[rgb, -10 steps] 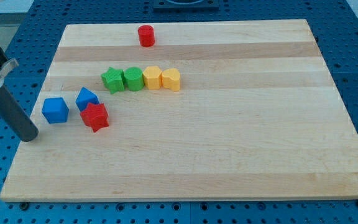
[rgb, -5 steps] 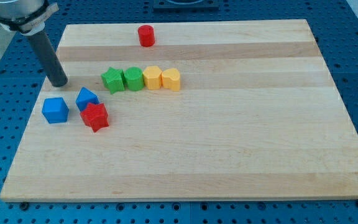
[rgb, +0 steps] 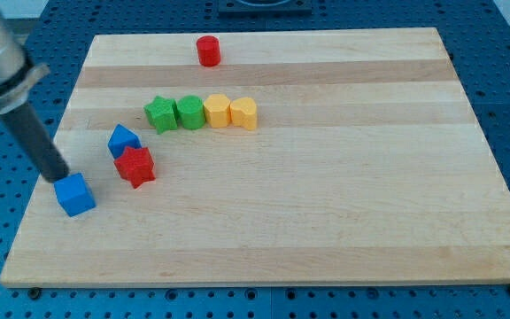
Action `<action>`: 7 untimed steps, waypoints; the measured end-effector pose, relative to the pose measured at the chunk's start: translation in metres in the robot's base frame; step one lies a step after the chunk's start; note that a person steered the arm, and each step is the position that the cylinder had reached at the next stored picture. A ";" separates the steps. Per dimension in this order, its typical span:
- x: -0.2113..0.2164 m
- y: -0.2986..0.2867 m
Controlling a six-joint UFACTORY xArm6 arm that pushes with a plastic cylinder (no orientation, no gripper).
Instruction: Keep the red star and blue cube below the blue triangle
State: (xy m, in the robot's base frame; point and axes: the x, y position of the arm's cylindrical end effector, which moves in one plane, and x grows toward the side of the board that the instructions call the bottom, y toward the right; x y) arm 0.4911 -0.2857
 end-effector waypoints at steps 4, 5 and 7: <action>0.049 0.085; 0.065 0.076; 0.037 0.017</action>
State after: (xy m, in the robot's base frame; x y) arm 0.5278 -0.2688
